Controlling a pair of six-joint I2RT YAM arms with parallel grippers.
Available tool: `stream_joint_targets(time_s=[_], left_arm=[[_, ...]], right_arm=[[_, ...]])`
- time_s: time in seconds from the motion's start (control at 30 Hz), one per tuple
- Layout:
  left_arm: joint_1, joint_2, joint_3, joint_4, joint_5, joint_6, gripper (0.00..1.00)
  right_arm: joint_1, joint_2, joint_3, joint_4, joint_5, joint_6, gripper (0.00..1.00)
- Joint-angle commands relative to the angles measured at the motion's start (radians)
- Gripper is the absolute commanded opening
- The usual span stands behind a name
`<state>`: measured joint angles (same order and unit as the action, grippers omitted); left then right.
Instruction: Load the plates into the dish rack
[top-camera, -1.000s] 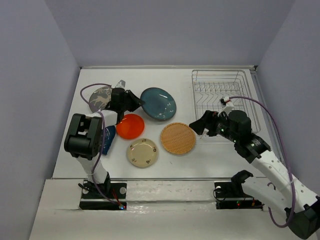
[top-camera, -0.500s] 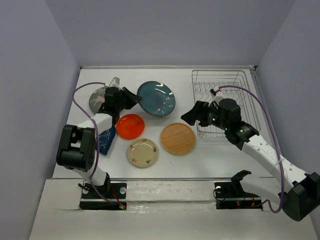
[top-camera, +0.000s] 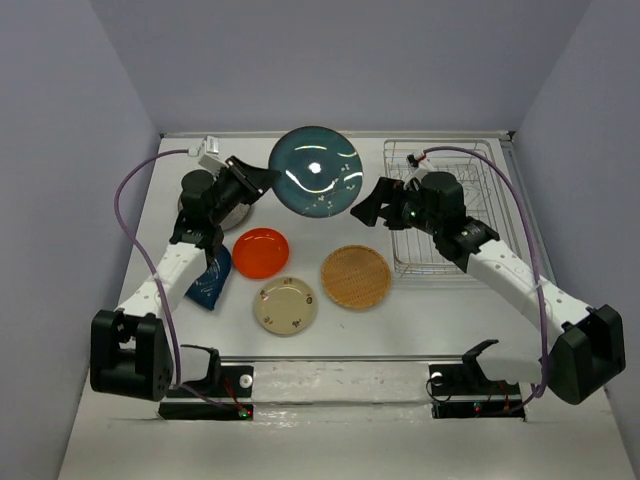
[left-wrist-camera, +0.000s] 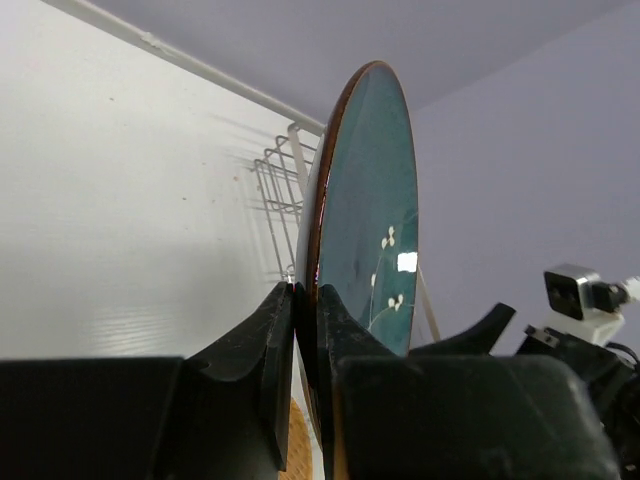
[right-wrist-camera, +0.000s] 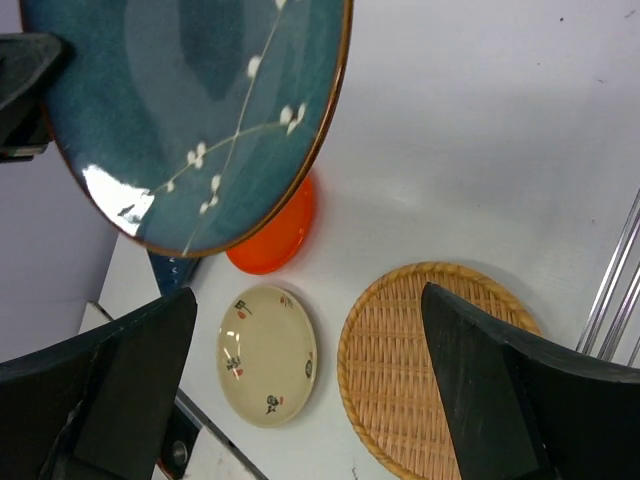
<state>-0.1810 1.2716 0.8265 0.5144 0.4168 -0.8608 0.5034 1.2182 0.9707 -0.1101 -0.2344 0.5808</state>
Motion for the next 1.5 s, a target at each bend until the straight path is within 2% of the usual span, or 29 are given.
stream_joint_targets(time_s=[0.0, 0.27, 0.67, 0.7, 0.73, 0.8, 0.87, 0.9, 0.97, 1.0, 1.07, 1.1, 1.17, 1.2, 1.3, 1.37, 1.47], left_arm=[[0.002, -0.092, 0.000, 0.185, 0.123, -0.098, 0.06], [-0.006, -0.176, -0.047, 0.200, 0.232, -0.135, 0.06], [-0.046, -0.291, -0.092, 0.200, 0.329, -0.156, 0.06], [-0.048, -0.293, -0.095, 0.200, 0.335, -0.156, 0.06], [-0.048, -0.296, -0.098, 0.202, 0.341, -0.156, 0.06], [-0.048, -0.305, -0.108, 0.200, 0.344, -0.153, 0.06], [-0.048, -0.314, -0.112, 0.182, 0.343, -0.130, 0.06], [-0.049, -0.325, -0.106, 0.135, 0.333, -0.085, 0.06], [-0.051, -0.342, -0.090, 0.061, 0.317, -0.020, 0.06], [-0.054, -0.362, -0.073, 0.023, 0.303, 0.014, 0.08], [-0.057, -0.399, -0.058, -0.101, 0.263, 0.113, 0.22], [-0.057, -0.409, -0.038, -0.187, 0.242, 0.147, 0.40], [-0.058, -0.438, -0.015, -0.276, 0.221, 0.224, 0.57], [-0.058, -0.446, 0.000, -0.315, 0.212, 0.294, 0.70], [-0.058, -0.488, 0.016, -0.450, 0.171, 0.380, 0.84], [-0.072, -0.521, 0.014, -0.517, 0.117, 0.448, 0.90], [-0.113, -0.546, 0.002, -0.589, 0.059, 0.505, 0.91]], right_arm=[[-0.017, 0.033, 0.085, 0.052, 0.009, -0.018, 1.00], [-0.048, 0.037, 0.092, 0.141, -0.140, -0.010, 0.99], [-0.057, -0.049, -0.044, 0.270, -0.263, 0.088, 0.88], [-0.057, -0.052, -0.049, 0.271, -0.278, 0.096, 0.79], [-0.057, -0.065, -0.061, 0.279, -0.284, 0.102, 0.74], [-0.057, -0.081, -0.078, 0.293, -0.286, 0.120, 0.41], [-0.057, -0.095, -0.086, 0.294, -0.275, 0.132, 0.22], [-0.066, -0.106, -0.087, 0.294, -0.272, 0.145, 0.08], [-0.078, -0.112, -0.086, 0.293, -0.272, 0.162, 0.07], [-0.101, -0.117, -0.086, 0.291, -0.272, 0.183, 0.07], [-0.140, -0.121, -0.081, 0.285, -0.276, 0.201, 0.07], [-0.187, -0.128, -0.073, 0.279, -0.289, 0.214, 0.07], [-0.235, -0.140, -0.064, 0.262, -0.293, 0.224, 0.07], [-0.256, -0.146, -0.060, 0.256, -0.295, 0.225, 0.07], [-0.319, -0.149, 0.011, 0.170, -0.267, 0.170, 0.07], [-0.363, -0.132, 0.096, 0.065, -0.215, 0.130, 0.07], [-0.420, -0.105, 0.190, -0.026, -0.137, 0.044, 0.07]])
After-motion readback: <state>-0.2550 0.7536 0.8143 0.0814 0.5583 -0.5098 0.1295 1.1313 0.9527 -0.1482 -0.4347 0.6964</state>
